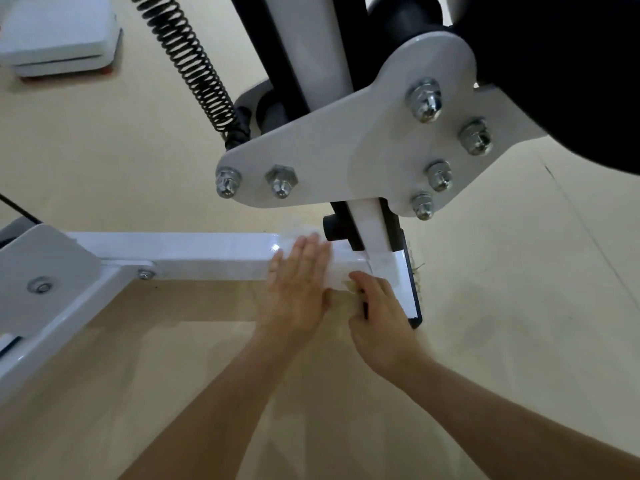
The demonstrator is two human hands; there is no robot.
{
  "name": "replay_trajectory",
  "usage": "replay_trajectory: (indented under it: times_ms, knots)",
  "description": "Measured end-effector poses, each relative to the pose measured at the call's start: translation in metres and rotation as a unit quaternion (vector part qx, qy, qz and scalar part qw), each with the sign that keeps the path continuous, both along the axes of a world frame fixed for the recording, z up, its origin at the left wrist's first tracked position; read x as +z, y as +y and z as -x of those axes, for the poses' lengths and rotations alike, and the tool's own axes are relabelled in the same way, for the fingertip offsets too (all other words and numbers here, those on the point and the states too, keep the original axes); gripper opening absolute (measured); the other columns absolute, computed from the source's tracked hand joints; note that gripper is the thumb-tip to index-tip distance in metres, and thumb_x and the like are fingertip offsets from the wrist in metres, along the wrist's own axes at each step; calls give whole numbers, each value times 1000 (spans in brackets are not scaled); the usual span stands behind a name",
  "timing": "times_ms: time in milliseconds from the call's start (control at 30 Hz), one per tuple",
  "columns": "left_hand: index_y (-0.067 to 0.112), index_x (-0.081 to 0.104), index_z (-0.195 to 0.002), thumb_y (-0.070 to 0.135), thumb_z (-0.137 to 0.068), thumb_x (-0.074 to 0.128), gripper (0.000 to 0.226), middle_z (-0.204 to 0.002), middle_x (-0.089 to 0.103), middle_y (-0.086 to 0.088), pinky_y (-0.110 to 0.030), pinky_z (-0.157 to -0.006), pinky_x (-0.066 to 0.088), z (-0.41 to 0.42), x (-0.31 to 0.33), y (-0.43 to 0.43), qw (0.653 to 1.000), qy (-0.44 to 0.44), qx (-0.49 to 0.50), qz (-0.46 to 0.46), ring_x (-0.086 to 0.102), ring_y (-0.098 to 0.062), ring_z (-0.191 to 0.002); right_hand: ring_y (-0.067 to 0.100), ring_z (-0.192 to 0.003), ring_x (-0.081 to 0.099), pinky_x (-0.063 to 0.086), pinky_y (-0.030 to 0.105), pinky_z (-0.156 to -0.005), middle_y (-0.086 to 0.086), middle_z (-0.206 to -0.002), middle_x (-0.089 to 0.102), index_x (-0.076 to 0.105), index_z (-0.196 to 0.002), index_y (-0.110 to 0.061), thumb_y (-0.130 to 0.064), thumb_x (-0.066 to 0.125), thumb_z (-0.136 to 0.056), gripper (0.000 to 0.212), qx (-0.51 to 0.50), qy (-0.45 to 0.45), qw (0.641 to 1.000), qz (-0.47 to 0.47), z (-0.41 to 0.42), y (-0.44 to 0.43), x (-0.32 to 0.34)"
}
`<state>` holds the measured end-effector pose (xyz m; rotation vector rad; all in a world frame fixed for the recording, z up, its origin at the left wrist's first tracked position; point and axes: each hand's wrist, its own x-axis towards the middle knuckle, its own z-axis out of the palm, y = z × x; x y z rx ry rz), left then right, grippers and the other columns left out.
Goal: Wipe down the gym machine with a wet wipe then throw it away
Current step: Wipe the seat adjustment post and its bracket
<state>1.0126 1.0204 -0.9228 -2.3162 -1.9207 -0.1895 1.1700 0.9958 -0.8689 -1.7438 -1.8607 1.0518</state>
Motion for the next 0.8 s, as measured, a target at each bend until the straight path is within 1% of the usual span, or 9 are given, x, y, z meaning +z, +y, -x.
replay_trajectory:
  times_ms: [167, 267, 334, 434, 534, 600, 667, 734, 801]
  knots:
    - [10, 22, -152, 41, -89, 56, 78, -157, 25, -14, -54, -117, 15, -8, -2, 0, 999, -5, 33, -4, 21, -33, -146, 7, -121, 48, 47, 27, -99, -10, -141, 40, 33, -147, -28, 1, 46, -88, 67, -5, 67, 995, 73, 16, -6, 1]
    - [9, 20, -150, 38, -83, 61, 84, -155, 31, -13, -54, -116, 17, -41, -4, 0, 1000, 8, -6, 4, 25, -32, -145, -6, -92, 56, 48, 8, -70, -11, -115, 56, 32, -146, -28, 9, 41, -87, 70, -53, 114, 984, 123, 18, 5, 7]
    - [11, 25, -149, 37, -84, 55, 76, -153, 37, -9, -49, -115, 20, -29, -2, 5, 999, 18, -31, -11, 31, -27, -143, -14, -77, 51, 41, 1, -60, -19, -105, 51, 26, -149, -27, 8, 42, -89, 71, -49, 121, 981, 146, 20, 11, 15]
    - [12, 30, -149, 40, -88, 46, 70, -154, 36, -9, -43, -115, 22, 9, 3, 8, 999, -4, -30, 8, 32, -25, -143, 4, -114, 53, 43, 11, -90, -3, -145, 43, 23, -152, -22, -6, 45, -96, 62, -11, 101, 985, 143, 34, 15, 21]
    - [9, 26, -151, 41, -90, 55, 75, -157, 28, -12, -46, -117, 19, 29, 9, 17, 999, -10, 37, 29, 25, -27, -146, 19, -130, 45, 37, 36, -110, 2, -151, 35, 23, -152, -17, -11, 45, -96, 60, 25, 79, 985, 154, 44, 17, 25]
    - [7, 17, -153, 42, -96, 46, 73, -159, 21, -13, -48, -119, 7, 12, 17, 30, 998, 12, 54, 40, 17, -28, -148, 9, -105, 55, 46, 27, -96, -8, -125, 53, 37, -144, -19, -8, 46, -95, 51, -13, 101, 982, 157, 41, 19, 26]
    - [4, 19, -152, 38, -98, 43, 68, -157, 24, -17, -50, -118, 2, -17, 21, 39, 998, 32, 14, 54, 16, -32, -147, -2, -81, 52, 47, 13, -69, -19, -94, 52, 46, -136, -21, -4, 45, -93, 46, -81, 116, 977, 161, 35, 22, 21]
    - [2, 43, -141, 31, -88, 62, 64, -144, 46, -21, -53, -116, 15, -37, 20, 42, 998, 32, -20, 59, 34, -38, -139, 0, -78, 54, 42, 9, -55, -16, -91, 56, 50, -134, -21, -1, 44, -91, 48, -137, 106, 973, 152, 29, 24, 18]
    - [4, 57, -129, 31, -75, 77, 63, -129, 60, -17, -54, -110, 30, -36, 20, 41, 997, 34, -33, 56, 50, -35, -129, 8, -87, 59, 43, 8, -59, -8, -108, 61, 49, -136, -24, -3, 42, -93, 48, -159, 102, 971, 148, 22, 24, 18]
